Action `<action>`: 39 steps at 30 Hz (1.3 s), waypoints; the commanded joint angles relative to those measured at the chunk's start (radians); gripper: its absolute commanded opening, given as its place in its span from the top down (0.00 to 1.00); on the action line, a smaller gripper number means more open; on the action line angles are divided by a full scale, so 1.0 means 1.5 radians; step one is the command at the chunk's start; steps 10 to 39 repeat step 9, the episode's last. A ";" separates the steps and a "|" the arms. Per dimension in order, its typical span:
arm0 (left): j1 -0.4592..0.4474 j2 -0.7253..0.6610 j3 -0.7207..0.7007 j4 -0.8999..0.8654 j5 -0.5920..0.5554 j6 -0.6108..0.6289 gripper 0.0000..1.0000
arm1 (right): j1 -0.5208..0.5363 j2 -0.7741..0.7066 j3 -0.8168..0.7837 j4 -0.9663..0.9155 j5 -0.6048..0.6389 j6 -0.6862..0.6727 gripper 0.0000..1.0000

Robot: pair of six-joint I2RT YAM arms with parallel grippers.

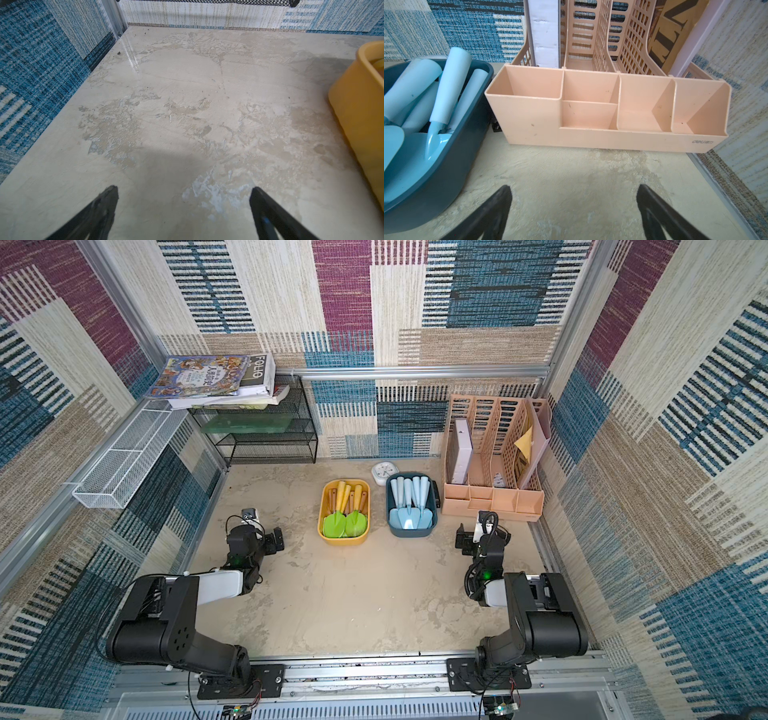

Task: Sort the small shovels by color and place them into the storage box
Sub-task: Reset both arms

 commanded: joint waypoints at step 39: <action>0.007 0.000 0.003 0.021 0.018 0.001 0.00 | 0.001 0.000 0.002 0.032 -0.001 -0.006 0.05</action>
